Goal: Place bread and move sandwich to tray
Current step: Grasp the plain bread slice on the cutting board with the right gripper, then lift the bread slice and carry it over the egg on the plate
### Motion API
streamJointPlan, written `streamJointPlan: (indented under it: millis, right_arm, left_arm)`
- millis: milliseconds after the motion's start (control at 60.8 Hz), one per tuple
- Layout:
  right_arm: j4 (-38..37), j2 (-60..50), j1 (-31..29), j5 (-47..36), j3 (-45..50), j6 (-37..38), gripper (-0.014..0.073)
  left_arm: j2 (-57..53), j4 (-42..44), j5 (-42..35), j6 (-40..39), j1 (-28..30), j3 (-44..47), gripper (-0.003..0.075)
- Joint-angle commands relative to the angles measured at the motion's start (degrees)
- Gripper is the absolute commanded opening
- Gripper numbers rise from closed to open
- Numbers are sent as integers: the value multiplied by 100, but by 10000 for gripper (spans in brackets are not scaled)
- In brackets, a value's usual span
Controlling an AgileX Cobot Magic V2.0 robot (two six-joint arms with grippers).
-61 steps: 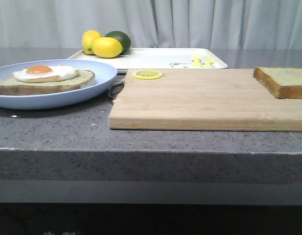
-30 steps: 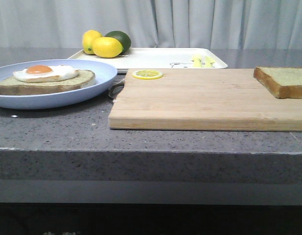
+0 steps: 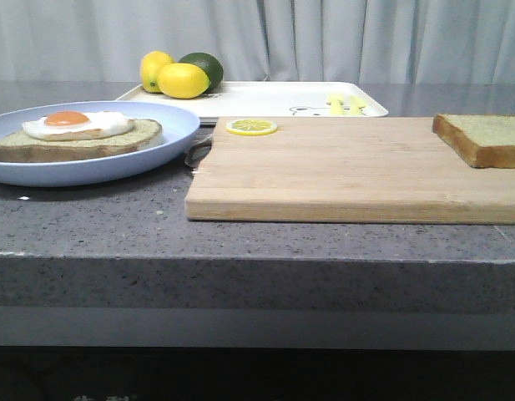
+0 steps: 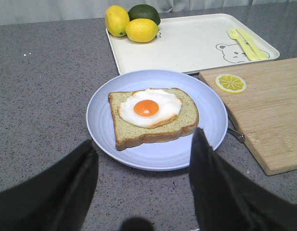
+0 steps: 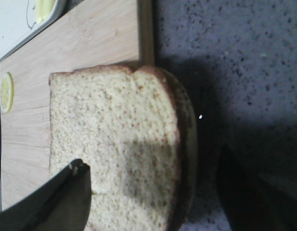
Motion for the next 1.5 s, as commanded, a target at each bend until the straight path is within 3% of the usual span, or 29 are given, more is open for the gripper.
streamJointPlan:
  millis: [0,165,461,576,889,1070,1300,1481]
  right_arm:
    - [474,-94,-42,233,-174,-190,549]
    - [698,86,-42,515,-174,-282,515]
    - [761,106,-42,550,-174,-319,180]
    - [837,100,-42,665,-174,-334,109]
    - [1330,-214,6,951,-174,-467,88]
    - [1773,-573,371,951,-168,-449,88]
    - [3148,-775,1314,951,-168,-443,88]
    - [4047,-775,2498,563,-168,-443,88]
  left_arm:
    - [75,7,-340,12,-39,-170,410]
    - [75,7,-234,12,-39,-170,410]
    - [75,7,-153,12,-39,-170,410]
    - [75,7,-153,12,-39,-170,410]
    - [75,17,-153,12,-39,-170,410]
    - [75,17,-153,12,-39,-170,410]
    - [75,17,-153,12,-39,-170,410]
    - [75,17,-153,12,-39,-170,410]
